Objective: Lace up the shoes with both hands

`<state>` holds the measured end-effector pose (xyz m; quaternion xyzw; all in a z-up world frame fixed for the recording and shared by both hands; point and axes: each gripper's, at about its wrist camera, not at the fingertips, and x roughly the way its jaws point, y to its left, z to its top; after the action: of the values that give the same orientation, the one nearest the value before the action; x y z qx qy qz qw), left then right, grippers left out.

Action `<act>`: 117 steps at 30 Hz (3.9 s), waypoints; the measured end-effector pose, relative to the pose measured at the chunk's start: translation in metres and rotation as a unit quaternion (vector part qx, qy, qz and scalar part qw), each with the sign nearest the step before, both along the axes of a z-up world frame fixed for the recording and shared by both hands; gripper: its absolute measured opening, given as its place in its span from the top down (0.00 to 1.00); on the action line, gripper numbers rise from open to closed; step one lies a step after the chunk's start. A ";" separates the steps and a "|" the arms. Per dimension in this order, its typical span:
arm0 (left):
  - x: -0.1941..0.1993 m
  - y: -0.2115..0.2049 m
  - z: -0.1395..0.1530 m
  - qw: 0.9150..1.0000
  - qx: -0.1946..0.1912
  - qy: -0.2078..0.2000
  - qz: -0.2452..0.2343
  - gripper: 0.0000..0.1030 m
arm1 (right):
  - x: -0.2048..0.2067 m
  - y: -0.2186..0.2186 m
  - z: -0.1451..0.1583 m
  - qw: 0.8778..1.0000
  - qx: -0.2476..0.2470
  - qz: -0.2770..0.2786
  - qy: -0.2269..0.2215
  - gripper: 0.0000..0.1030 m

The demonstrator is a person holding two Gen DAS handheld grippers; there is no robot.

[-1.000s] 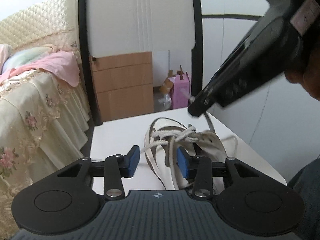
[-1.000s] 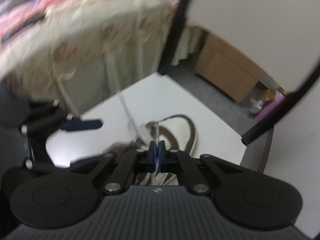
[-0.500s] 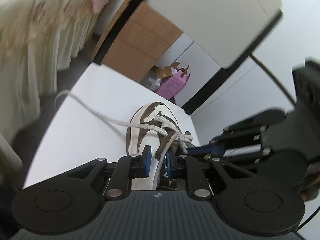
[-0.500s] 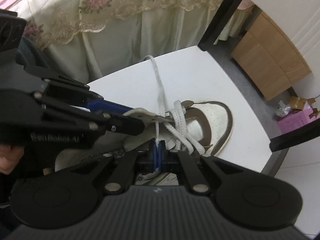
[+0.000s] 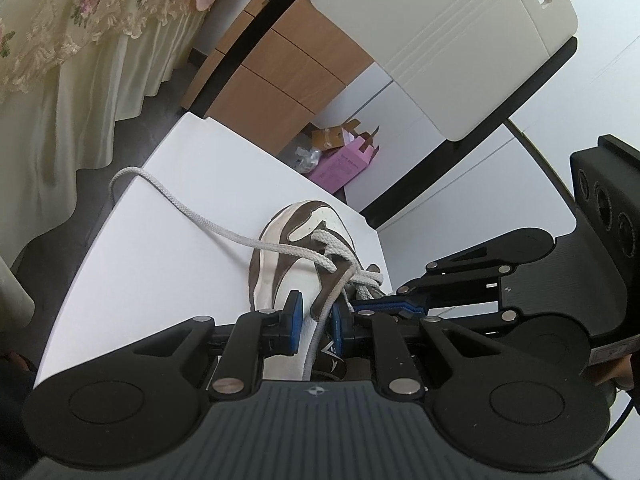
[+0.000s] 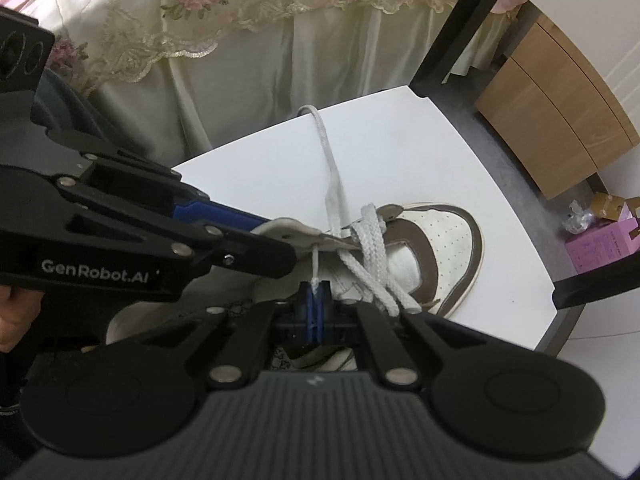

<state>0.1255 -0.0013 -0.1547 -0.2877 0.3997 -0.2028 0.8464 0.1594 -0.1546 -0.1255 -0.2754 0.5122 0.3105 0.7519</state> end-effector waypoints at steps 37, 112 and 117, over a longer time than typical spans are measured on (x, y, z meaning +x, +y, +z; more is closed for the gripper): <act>0.044 0.043 -0.046 0.960 -0.250 0.113 0.060 0.64 | 0.008 -0.019 0.008 0.992 0.104 -0.068 -0.006 0.97; -0.004 0.000 0.029 0.994 0.068 -0.035 -0.081 0.57 | 0.025 -0.043 0.023 0.923 0.248 -0.292 -0.022 0.97; -0.005 -0.019 0.014 0.986 0.137 -0.040 -0.086 0.60 | 0.010 -0.032 0.043 0.924 0.242 -0.279 -0.094 0.98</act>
<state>0.1207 -0.0199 -0.1402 -0.1253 0.4131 -0.2292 0.8724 0.1694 -0.1864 -0.0828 0.0416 0.4047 0.1754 0.8965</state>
